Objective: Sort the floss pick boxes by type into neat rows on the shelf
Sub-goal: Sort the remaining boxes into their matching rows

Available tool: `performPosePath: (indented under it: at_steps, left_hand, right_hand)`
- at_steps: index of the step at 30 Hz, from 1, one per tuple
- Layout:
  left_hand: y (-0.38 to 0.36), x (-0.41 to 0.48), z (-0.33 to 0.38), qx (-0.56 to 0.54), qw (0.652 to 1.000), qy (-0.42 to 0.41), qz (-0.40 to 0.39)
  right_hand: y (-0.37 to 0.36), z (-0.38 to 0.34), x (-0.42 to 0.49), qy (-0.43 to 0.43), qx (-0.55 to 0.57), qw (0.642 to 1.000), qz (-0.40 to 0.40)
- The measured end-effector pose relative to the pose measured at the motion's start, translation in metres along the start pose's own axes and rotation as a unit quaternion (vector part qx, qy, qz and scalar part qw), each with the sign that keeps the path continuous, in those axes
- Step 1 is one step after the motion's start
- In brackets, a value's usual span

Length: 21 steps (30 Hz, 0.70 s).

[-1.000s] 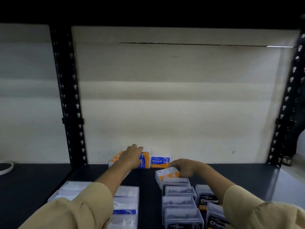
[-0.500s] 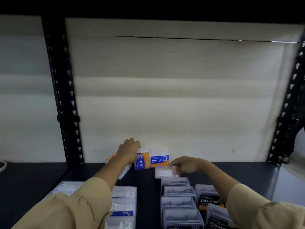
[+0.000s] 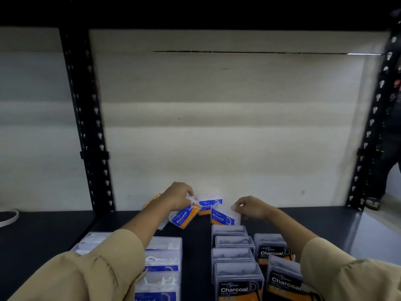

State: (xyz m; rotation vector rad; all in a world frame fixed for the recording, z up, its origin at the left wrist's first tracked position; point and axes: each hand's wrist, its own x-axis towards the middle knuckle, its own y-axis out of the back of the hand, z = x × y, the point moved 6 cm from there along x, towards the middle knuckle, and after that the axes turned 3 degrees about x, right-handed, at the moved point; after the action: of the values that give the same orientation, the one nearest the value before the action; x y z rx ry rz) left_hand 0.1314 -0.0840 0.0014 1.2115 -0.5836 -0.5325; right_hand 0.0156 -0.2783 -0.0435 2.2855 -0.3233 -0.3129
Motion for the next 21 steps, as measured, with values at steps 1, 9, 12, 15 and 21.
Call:
performPosePath:
  at_steps: [1,9,12,15,21]
  left_hand:
    - [-0.001,-0.001,0.003,0.001,1.000,-0.004,-0.010]
    - [-0.017,-0.004,0.018,0.030,0.996,-0.030,-0.076]
    - [-0.022,-0.006,0.018,0.043,0.994,-0.034,-0.094]
    - [-0.024,-0.008,0.013,0.047,0.993,-0.035,-0.105]
    - [-0.020,-0.012,0.002,0.066,0.990,-0.017,-0.123]
  right_hand:
    - [-0.001,-0.002,0.000,0.006,-0.001,1.000,-0.001]
    - [-0.010,-0.012,0.003,0.014,-0.064,0.998,0.001]
    - [-0.010,-0.011,0.004,0.010,-0.061,0.998,-0.003]
    - [-0.010,-0.011,0.004,0.013,-0.059,0.998,-0.007]
    - [-0.010,-0.013,0.001,0.026,-0.055,0.998,-0.022]
